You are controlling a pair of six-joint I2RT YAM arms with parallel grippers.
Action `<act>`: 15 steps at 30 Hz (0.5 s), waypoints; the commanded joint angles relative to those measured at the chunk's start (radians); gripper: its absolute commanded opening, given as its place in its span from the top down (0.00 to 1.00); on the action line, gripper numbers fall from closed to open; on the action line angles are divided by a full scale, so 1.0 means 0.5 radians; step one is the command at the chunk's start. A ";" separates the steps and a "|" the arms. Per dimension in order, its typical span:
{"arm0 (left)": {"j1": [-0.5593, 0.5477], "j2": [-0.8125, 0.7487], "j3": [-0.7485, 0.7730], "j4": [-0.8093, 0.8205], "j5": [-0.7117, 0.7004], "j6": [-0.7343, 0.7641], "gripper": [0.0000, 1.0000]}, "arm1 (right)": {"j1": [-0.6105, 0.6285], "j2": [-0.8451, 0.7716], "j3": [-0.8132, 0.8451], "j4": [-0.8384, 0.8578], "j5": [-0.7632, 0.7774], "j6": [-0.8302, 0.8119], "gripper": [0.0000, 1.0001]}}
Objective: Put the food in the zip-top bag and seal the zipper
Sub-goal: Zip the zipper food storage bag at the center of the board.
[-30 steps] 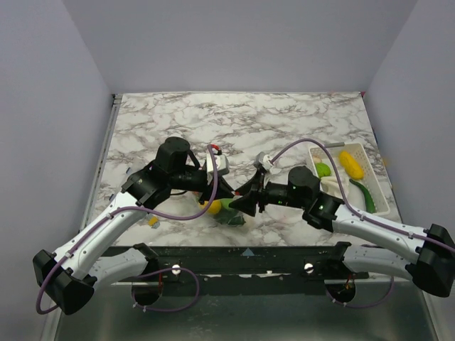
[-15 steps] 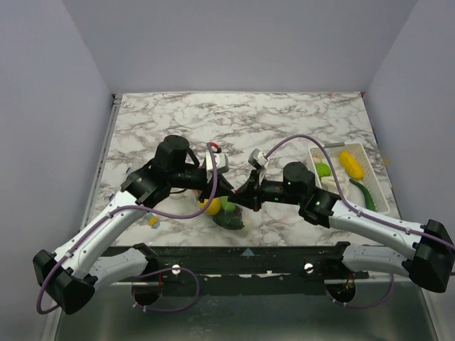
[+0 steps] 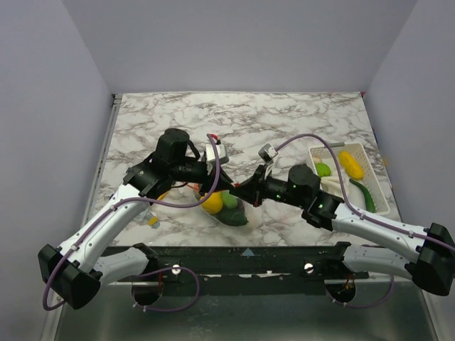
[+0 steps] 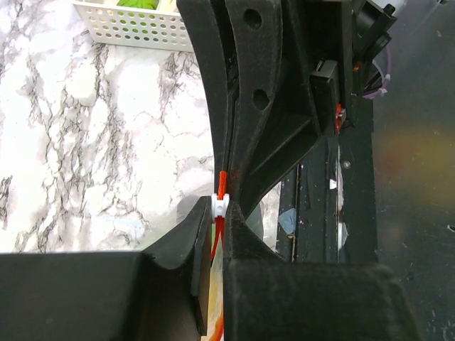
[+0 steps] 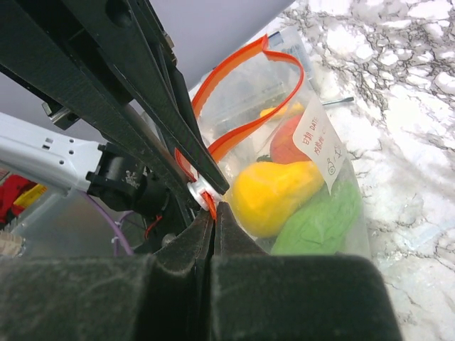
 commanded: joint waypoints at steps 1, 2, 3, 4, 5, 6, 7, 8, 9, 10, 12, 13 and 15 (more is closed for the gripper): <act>0.064 0.014 -0.015 -0.198 0.037 0.012 1.00 | -0.009 -0.073 0.017 0.306 0.122 0.080 1.00; 0.072 0.007 -0.021 -0.201 0.044 0.007 1.00 | -0.009 -0.073 0.012 0.304 0.126 0.083 1.00; 0.075 -0.003 -0.035 -0.195 0.044 -0.001 1.00 | -0.007 -0.073 0.004 0.308 0.134 0.089 1.00; 0.076 -0.014 -0.048 -0.177 0.045 -0.019 1.00 | -0.009 -0.068 -0.005 0.315 0.113 0.087 1.00; 0.078 -0.023 -0.064 -0.156 0.051 -0.039 1.00 | -0.008 -0.058 0.000 0.310 0.080 0.065 1.00; 0.078 -0.027 -0.066 -0.138 0.066 -0.057 1.00 | -0.007 -0.051 0.002 0.310 0.043 0.052 1.00; 0.077 -0.021 -0.064 -0.130 0.074 -0.071 0.98 | -0.008 -0.046 -0.002 0.318 -0.007 0.037 1.00; 0.078 -0.015 -0.059 -0.131 0.073 -0.083 0.90 | -0.007 -0.046 -0.006 0.320 -0.052 0.015 1.00; 0.077 -0.011 -0.051 -0.135 0.059 -0.095 0.79 | -0.008 -0.052 -0.026 0.339 -0.097 -0.008 1.00; 0.078 -0.012 -0.049 -0.136 0.041 -0.101 0.72 | -0.007 -0.077 -0.052 0.365 -0.118 -0.027 1.00; 0.076 -0.026 -0.069 -0.130 0.003 -0.090 0.59 | -0.007 -0.132 -0.125 0.426 -0.151 -0.075 1.00; 0.078 -0.044 -0.092 -0.108 -0.013 -0.089 0.55 | -0.007 -0.150 -0.147 0.433 -0.155 -0.088 1.00; 0.081 -0.069 -0.133 -0.082 -0.018 -0.075 0.51 | -0.009 -0.166 -0.158 0.409 -0.198 -0.121 1.00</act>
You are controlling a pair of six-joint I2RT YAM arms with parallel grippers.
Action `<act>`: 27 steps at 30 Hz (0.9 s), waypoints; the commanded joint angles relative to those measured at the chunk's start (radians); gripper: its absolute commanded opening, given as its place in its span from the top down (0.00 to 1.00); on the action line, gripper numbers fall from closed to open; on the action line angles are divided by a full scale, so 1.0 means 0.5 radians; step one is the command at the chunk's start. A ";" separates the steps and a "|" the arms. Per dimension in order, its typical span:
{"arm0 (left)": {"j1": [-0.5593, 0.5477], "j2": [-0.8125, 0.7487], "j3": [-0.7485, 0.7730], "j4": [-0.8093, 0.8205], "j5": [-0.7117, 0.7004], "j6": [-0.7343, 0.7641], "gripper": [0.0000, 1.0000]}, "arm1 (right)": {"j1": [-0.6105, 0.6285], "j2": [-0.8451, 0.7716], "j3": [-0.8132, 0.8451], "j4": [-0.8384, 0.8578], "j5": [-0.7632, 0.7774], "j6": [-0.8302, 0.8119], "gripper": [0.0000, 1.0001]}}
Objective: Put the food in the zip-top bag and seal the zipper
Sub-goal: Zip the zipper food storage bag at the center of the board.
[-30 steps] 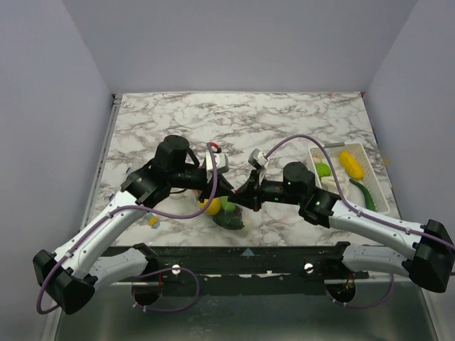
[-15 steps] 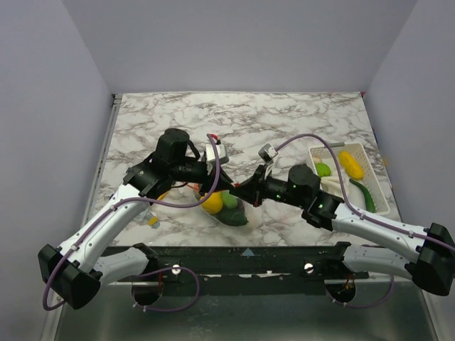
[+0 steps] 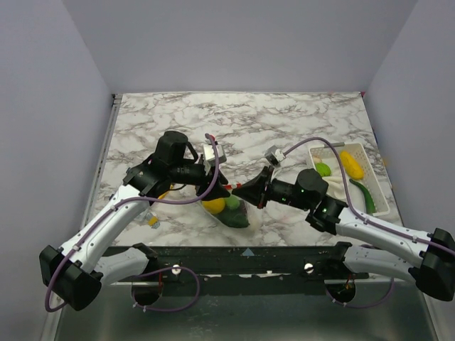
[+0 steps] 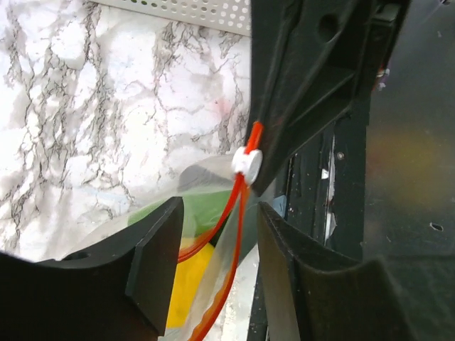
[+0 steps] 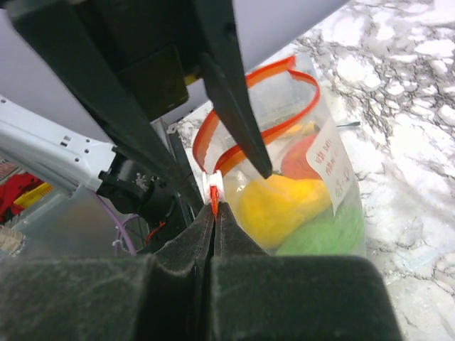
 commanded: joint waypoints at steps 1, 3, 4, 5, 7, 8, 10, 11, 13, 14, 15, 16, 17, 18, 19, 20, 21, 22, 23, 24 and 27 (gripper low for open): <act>0.015 -0.069 -0.097 -0.011 -0.052 0.020 0.51 | -0.004 -0.089 -0.049 0.201 -0.141 -0.099 1.00; 0.019 -0.079 -0.116 0.012 -0.056 0.028 0.55 | -0.005 -0.089 -0.061 0.201 -0.176 -0.108 1.00; 0.018 -0.076 -0.115 0.020 -0.052 0.028 0.59 | -0.005 -0.086 -0.064 0.201 -0.183 -0.110 1.00; 0.018 -0.068 -0.109 0.021 -0.051 0.027 0.64 | -0.005 -0.084 -0.065 0.201 -0.198 -0.116 1.00; 0.022 -0.049 -0.095 0.005 -0.056 0.036 0.72 | -0.004 -0.086 -0.069 0.196 -0.214 -0.127 1.00; 0.021 -0.041 -0.092 0.005 -0.053 0.040 0.77 | -0.004 -0.082 -0.066 0.187 -0.223 -0.132 1.00; 0.021 -0.039 -0.097 0.007 -0.045 0.043 0.89 | -0.005 -0.070 -0.030 0.119 -0.236 -0.148 1.00; 0.022 -0.046 -0.104 0.014 -0.049 0.040 0.93 | -0.003 -0.059 -0.001 0.055 -0.240 -0.161 1.00; 0.022 -0.074 -0.124 0.044 -0.056 0.031 0.98 | -0.005 -0.035 0.108 -0.170 -0.199 -0.158 1.00; 0.020 -0.099 -0.139 0.060 -0.063 0.031 1.00 | -0.004 -0.022 0.179 -0.317 -0.153 -0.138 0.95; 0.020 -0.120 -0.152 0.080 -0.063 0.028 1.00 | -0.004 -0.005 0.245 -0.474 -0.100 -0.100 0.89; 0.022 -0.146 -0.169 0.099 -0.068 0.028 1.00 | -0.005 0.014 0.330 -0.615 -0.070 -0.065 0.80; 0.022 -0.169 -0.182 0.116 -0.086 0.027 1.00 | -0.004 0.042 0.407 -0.768 -0.057 -0.040 0.72; 0.020 -0.196 -0.200 0.145 -0.095 0.022 1.00 | -0.004 0.058 0.496 -0.934 -0.057 -0.015 0.66; 0.022 -0.220 -0.218 0.163 -0.098 0.021 1.00 | -0.003 0.077 0.575 -1.082 -0.039 0.015 0.61; 0.020 -0.238 -0.237 0.193 -0.105 0.016 1.00 | -0.003 0.095 0.640 -1.199 0.011 0.059 0.56; 0.020 -0.256 -0.252 0.214 -0.111 0.008 1.00 | -0.005 0.112 0.716 -1.321 0.031 0.085 0.54; 0.020 -0.269 -0.269 0.239 -0.112 -0.004 1.00 | -0.005 0.131 0.772 -1.400 0.032 0.106 0.52; 0.020 -0.280 -0.282 0.250 -0.109 -0.013 1.00 | -0.004 0.143 0.836 -1.478 0.027 0.127 0.50; 0.020 -0.287 -0.291 0.267 -0.105 -0.022 1.00 | -0.005 0.166 0.890 -1.539 0.035 0.141 0.50; 0.020 -0.292 -0.290 0.273 -0.062 -0.040 1.00 | -0.005 0.209 1.015 -1.614 -0.033 0.118 0.48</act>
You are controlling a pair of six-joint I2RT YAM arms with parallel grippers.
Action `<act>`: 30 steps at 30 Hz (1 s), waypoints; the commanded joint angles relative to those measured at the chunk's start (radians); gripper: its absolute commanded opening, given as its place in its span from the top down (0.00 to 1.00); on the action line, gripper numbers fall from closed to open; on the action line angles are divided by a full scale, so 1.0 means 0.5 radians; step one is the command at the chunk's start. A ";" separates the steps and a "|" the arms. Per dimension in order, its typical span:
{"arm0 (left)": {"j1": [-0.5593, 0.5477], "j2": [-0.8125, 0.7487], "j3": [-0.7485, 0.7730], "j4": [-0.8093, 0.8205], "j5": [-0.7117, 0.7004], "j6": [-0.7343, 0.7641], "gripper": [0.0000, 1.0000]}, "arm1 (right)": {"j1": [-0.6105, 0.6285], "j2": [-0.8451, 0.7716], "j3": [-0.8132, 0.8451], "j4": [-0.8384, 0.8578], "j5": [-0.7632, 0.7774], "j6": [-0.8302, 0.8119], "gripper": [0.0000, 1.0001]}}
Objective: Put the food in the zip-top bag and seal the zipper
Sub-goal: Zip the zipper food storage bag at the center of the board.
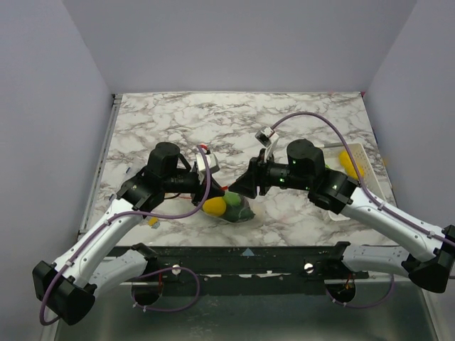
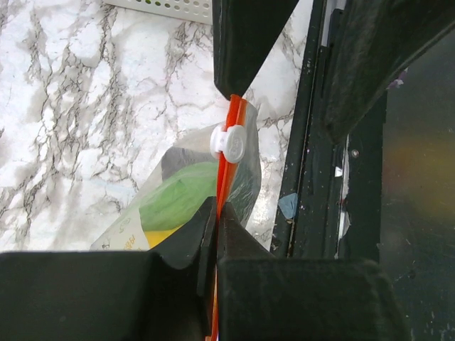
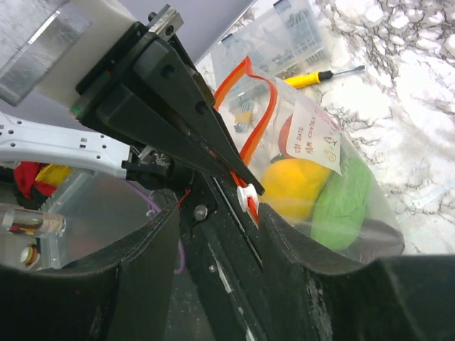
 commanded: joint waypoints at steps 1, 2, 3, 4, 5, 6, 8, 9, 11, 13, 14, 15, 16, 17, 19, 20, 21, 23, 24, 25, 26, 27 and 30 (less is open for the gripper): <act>0.001 -0.034 0.001 0.115 0.037 -0.032 1.00 | -0.001 0.067 0.168 -0.359 -0.034 0.023 0.48; 0.002 -0.033 0.004 0.115 0.045 -0.035 1.00 | -0.003 0.075 0.174 -0.346 -0.061 -0.006 0.48; 0.003 -0.038 0.010 0.115 0.052 -0.038 1.00 | -0.003 0.083 0.184 -0.341 -0.073 -0.035 0.48; -0.001 -0.037 0.011 0.118 0.059 -0.041 1.00 | -0.003 0.103 0.191 -0.345 -0.076 -0.062 0.48; 0.001 -0.039 0.012 0.118 0.059 -0.046 1.00 | -0.003 0.123 0.205 -0.356 -0.071 -0.076 0.48; 0.002 -0.039 0.010 0.118 0.060 -0.050 1.00 | 0.000 0.154 0.222 -0.371 -0.067 -0.094 0.48; 0.000 -0.044 0.006 0.122 0.062 -0.062 1.00 | -0.003 0.205 0.246 -0.389 -0.101 -0.106 0.49; -0.002 -0.048 0.003 0.127 0.067 -0.068 0.99 | 0.000 0.225 0.252 -0.387 -0.132 -0.109 0.49; -0.001 -0.052 -0.003 0.139 0.079 -0.078 0.96 | -0.003 0.241 0.241 -0.351 -0.162 -0.101 0.54; -0.002 -0.046 0.000 0.136 0.103 -0.084 0.88 | -0.001 0.219 0.202 -0.271 -0.173 -0.101 0.72; 0.000 -0.042 0.003 0.128 0.120 -0.086 0.79 | -0.003 0.204 0.179 -0.229 -0.183 -0.111 0.91; -0.001 -0.037 0.008 0.110 0.150 -0.083 0.69 | -0.002 0.190 0.167 -0.208 -0.198 -0.143 1.00; 0.000 -0.032 0.013 0.088 0.192 -0.080 0.57 | -0.001 0.169 0.147 -0.177 -0.240 -0.179 1.00; 0.002 -0.024 0.021 0.058 0.224 -0.062 0.47 | 0.000 0.134 0.118 -0.135 -0.285 -0.233 1.00; 0.008 -0.003 0.030 0.048 0.274 -0.091 0.33 | -0.002 0.061 0.026 -0.003 -0.382 -0.325 1.00; 0.011 0.025 0.041 0.047 0.325 -0.094 0.31 | -0.003 0.035 -0.009 0.030 -0.411 -0.357 1.00; 0.013 0.050 0.066 0.027 0.346 -0.096 0.31 | -0.001 0.019 -0.031 0.058 -0.439 -0.394 1.00; 0.021 0.109 0.126 -0.024 0.363 -0.083 0.35 | -0.002 0.014 -0.038 0.062 -0.509 -0.456 1.00; 0.034 0.132 0.145 -0.035 0.374 -0.075 0.37 | -0.001 0.020 -0.036 0.052 -0.523 -0.478 1.00; 0.045 0.147 0.153 -0.031 0.392 -0.074 0.39 | -0.001 0.022 -0.030 0.036 -0.523 -0.495 1.00; 0.052 0.161 0.161 -0.032 0.407 -0.070 0.43 | -0.002 0.017 -0.025 0.024 -0.521 -0.509 1.00; 0.053 0.175 0.167 -0.029 0.413 -0.065 0.48 | -0.002 0.014 -0.023 0.016 -0.520 -0.520 1.00; 0.054 0.206 0.172 -0.026 0.431 -0.060 0.57 | -0.003 -0.010 -0.031 0.014 -0.528 -0.528 1.00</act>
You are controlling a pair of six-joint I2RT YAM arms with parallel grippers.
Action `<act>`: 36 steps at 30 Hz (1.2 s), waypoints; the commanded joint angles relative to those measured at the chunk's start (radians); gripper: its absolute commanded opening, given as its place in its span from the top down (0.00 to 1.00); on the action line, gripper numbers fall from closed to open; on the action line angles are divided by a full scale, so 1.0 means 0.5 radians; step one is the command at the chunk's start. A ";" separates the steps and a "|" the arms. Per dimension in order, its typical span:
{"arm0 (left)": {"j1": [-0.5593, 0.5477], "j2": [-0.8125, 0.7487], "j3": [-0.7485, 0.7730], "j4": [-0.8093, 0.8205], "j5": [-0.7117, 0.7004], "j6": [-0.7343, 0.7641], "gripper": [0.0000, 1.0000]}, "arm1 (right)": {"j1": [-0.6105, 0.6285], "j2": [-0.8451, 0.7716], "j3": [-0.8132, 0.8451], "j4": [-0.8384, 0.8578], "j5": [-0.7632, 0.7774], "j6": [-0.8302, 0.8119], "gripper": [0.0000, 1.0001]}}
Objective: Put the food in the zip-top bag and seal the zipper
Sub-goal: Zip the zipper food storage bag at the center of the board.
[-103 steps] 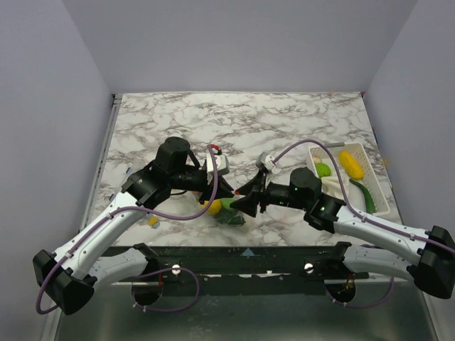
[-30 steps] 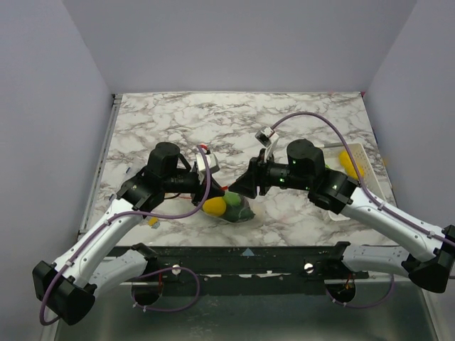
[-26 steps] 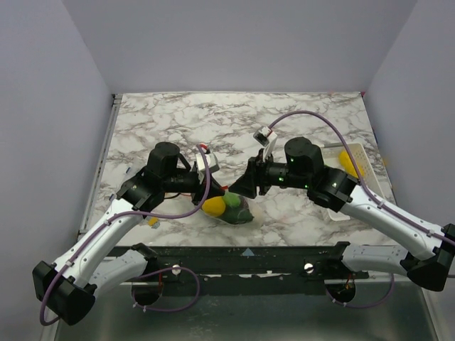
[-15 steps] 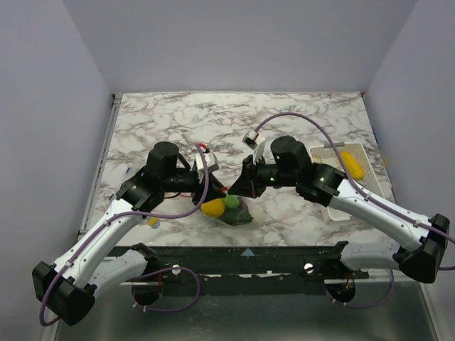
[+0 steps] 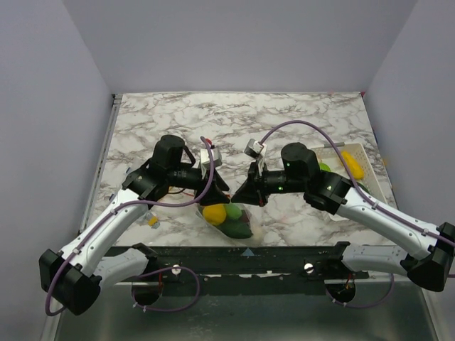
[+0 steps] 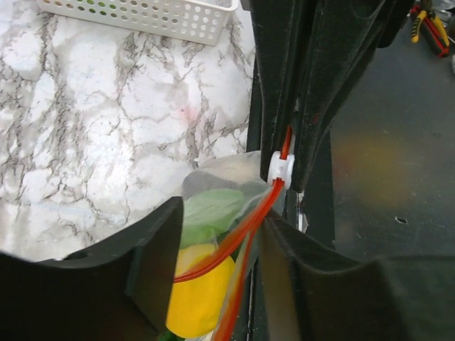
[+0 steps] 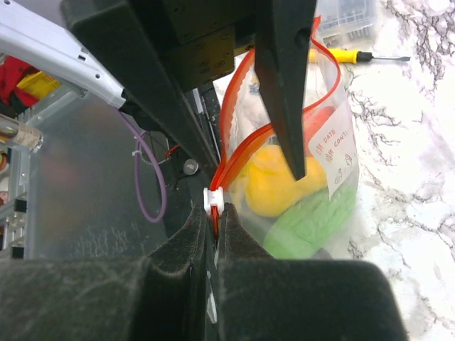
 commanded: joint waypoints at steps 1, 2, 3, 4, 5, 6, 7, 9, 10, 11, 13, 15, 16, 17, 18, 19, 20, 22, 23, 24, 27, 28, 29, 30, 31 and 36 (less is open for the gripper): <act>0.015 0.037 0.062 -0.016 0.121 0.035 0.64 | -0.002 -0.059 -0.001 0.090 -0.134 -0.089 1.00; 0.013 0.036 0.063 -0.026 0.122 0.050 0.70 | -0.001 -0.057 0.002 0.079 -0.130 -0.093 1.00; 0.014 0.028 0.061 -0.038 0.125 0.062 0.74 | -0.003 -0.055 0.002 0.067 -0.115 -0.093 1.00; 0.013 0.018 0.051 -0.043 0.117 0.072 0.78 | 0.000 -0.051 0.007 0.048 -0.093 -0.094 1.00; 0.012 0.003 0.038 -0.042 0.112 0.077 0.81 | -0.001 -0.050 0.013 0.029 -0.073 -0.096 1.00; 0.012 -0.007 0.028 -0.037 0.110 0.078 0.87 | -0.001 -0.046 0.030 -0.002 -0.041 -0.089 1.00; 0.013 -0.022 0.015 -0.022 0.110 0.071 0.92 | -0.002 -0.037 0.050 -0.049 -0.005 -0.078 0.98; 0.013 -0.050 -0.009 0.001 0.103 0.054 0.99 | -0.001 -0.008 0.121 -0.152 0.085 -0.032 0.83; 0.012 -0.068 -0.018 0.015 0.089 0.048 1.00 | -0.003 0.013 0.153 -0.201 0.118 -0.009 0.76; 0.012 -0.082 -0.032 0.029 0.068 0.040 1.00 | -0.002 0.029 0.195 -0.262 0.131 0.019 0.71; 0.012 -0.108 -0.052 0.052 0.045 0.030 1.00 | -0.002 0.073 0.272 -0.364 0.172 0.083 0.61; 0.012 -0.122 -0.065 0.069 0.027 0.016 1.00 | -0.002 0.113 0.354 -0.483 0.213 0.132 0.53; 0.014 -0.127 -0.066 0.071 0.022 0.011 1.00 | -0.003 0.135 0.403 -0.550 0.223 0.148 0.52; 0.014 -0.130 -0.070 0.073 0.017 0.008 1.00 | -0.003 0.159 0.439 -0.599 0.235 0.166 0.51; 0.013 -0.134 -0.074 0.074 0.012 0.003 1.00 | -0.003 0.176 0.470 -0.640 0.240 0.180 0.51; 0.012 -0.140 -0.075 0.077 0.011 0.000 1.00 | -0.002 0.187 0.494 -0.662 0.241 0.192 0.50; 0.012 -0.143 -0.076 0.082 0.011 -0.004 1.00 | -0.001 0.196 0.517 -0.679 0.239 0.194 0.50; 0.012 -0.150 -0.079 0.088 0.017 -0.007 1.00 | -0.001 0.205 0.543 -0.679 0.227 0.195 0.50; 0.014 -0.153 -0.081 0.091 0.019 -0.008 1.00 | -0.003 0.212 0.557 -0.681 0.220 0.192 0.50; 0.014 -0.153 -0.081 0.094 0.021 -0.010 1.00 | -0.002 0.225 0.583 -0.692 0.210 0.187 0.53; 0.012 -0.151 -0.084 0.093 0.023 -0.014 1.00 | -0.002 0.277 0.645 -0.728 0.134 0.171 0.64; 0.013 -0.147 -0.084 0.093 0.026 -0.018 1.00 | -0.003 0.285 0.646 -0.740 0.118 0.155 0.65; 0.013 -0.149 -0.083 0.093 0.029 -0.017 1.00 | -0.002 0.293 0.649 -0.753 0.109 0.142 0.68; 0.012 -0.150 -0.084 0.091 0.031 -0.017 1.00 | -0.003 0.298 0.652 -0.760 0.107 0.129 0.69; 0.014 -0.150 -0.084 0.095 0.036 -0.017 1.00 | -0.003 0.307 0.657 -0.769 0.113 0.119 0.71; 0.013 -0.144 -0.081 0.095 0.065 -0.019 1.00 | -0.003 0.368 0.720 -0.835 0.098 0.049 0.72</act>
